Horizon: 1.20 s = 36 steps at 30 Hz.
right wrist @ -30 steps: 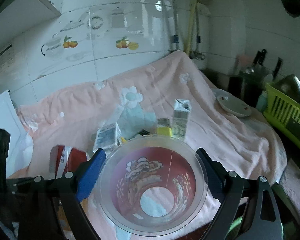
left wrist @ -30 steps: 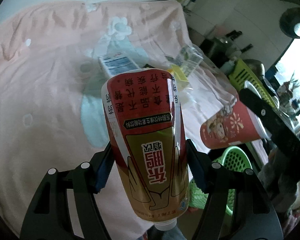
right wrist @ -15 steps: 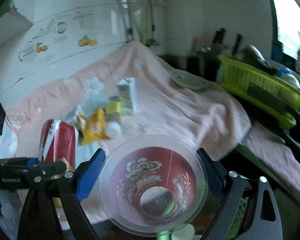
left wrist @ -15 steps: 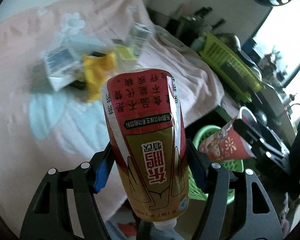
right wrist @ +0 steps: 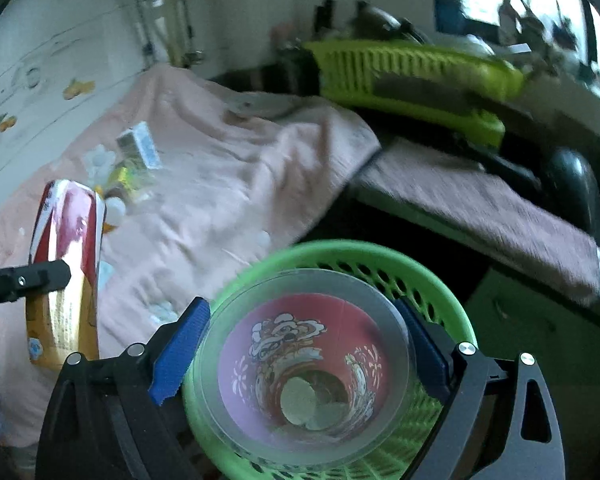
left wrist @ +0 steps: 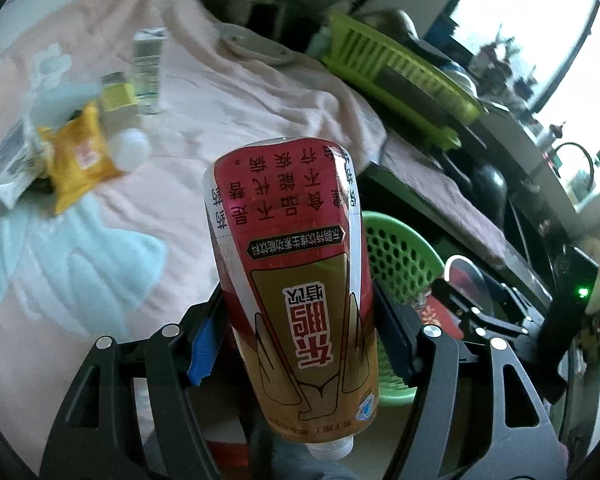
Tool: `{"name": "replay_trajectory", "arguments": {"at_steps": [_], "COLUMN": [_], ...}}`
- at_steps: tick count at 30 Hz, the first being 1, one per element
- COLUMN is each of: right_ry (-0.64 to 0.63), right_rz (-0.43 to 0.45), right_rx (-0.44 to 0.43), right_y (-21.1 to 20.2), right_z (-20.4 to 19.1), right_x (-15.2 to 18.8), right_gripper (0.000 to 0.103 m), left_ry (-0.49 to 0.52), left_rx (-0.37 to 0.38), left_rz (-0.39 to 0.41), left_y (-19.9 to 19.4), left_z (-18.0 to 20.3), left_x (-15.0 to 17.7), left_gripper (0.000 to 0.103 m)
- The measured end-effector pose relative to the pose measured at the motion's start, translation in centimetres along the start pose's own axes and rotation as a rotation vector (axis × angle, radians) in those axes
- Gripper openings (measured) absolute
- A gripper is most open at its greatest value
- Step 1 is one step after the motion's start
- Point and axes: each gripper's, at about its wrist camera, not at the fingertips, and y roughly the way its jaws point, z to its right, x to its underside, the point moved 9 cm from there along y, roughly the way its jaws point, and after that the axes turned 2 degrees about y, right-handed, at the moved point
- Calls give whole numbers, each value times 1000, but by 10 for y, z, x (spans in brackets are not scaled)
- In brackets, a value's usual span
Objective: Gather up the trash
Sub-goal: 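Release the red-printed cup into the green basket with the right gripper while the left carries the bottle, then release the juice bottle into the green basket with the left gripper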
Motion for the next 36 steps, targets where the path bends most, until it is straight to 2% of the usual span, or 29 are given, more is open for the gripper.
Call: {"name": "replay_trajectory", "arguments": {"at_steps": [4,13,30,31,33,36], "right_ry": [32,67,95,98,104,108], "right_rz": [-17,3,55,56,57,59], "right_rx": [4,9,47,47,48,46], "right_y": [1,-13,-46,-46,-46,-47], "right_z": [17,38,70,71,73,72], "right_x": [11,17,29,29,30,30], "right_gripper": [90,93,93,93,93,93], "left_ry": [37,114,218,224,232,230], "left_rx": [9,23,26,30,26,24], "left_rz": [-23,-61,-156,-157,-154,-145], "left_y": [14,42,110,111,112,109], "left_z": [23,63,108,109,110,107], "left_x": [1,2,16,17,18,17], "left_gripper": [67,67,68,69,78,79]}}
